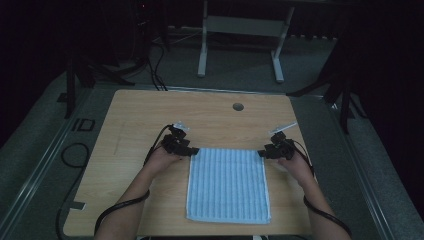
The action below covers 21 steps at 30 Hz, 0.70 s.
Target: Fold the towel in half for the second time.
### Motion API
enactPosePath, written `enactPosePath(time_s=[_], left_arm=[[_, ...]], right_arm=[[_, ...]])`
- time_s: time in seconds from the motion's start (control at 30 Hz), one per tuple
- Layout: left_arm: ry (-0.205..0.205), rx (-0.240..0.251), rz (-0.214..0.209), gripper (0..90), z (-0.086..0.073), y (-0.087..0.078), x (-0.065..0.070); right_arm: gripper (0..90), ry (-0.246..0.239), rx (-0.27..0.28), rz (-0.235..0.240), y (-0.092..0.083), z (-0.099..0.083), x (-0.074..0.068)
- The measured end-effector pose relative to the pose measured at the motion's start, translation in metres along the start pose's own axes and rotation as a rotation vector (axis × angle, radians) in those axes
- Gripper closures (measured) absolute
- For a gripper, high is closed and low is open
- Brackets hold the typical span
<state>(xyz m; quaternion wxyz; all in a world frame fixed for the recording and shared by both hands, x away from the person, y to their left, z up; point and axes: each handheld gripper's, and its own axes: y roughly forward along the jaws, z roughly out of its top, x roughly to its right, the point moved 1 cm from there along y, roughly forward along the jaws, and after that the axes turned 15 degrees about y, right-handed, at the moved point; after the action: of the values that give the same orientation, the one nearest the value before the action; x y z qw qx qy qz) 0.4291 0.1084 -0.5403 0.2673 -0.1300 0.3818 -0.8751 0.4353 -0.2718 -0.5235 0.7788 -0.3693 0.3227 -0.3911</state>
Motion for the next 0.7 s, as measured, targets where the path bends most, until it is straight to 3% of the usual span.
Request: enactPosePath(time_s=[0.13, 0.33, 0.5, 0.7], left_arm=[[-0.029, 0.017, -0.030, 44.4, -0.001, 0.006, -0.003], [0.013, -0.030, -0.033, 58.6, 0.001, 0.016, 0.003], [-0.004, 0.020, -0.025, 84.7, 0.003, 0.011, 0.005], [0.004, 0.060, -0.006, 87.6, 0.013, -0.003, 0.007]], right_arm=[[57.4, 0.013, -0.018, 0.002, 0.007, 0.003, 0.002], [66.0, 0.002, -0.052, 0.001, 0.016, 0.003, 0.000], [86.7, -0.026, -0.056, -0.022, 0.016, 0.002, -0.003], [87.8, -0.047, -0.020, -0.029, 0.003, 0.008, -0.008]])
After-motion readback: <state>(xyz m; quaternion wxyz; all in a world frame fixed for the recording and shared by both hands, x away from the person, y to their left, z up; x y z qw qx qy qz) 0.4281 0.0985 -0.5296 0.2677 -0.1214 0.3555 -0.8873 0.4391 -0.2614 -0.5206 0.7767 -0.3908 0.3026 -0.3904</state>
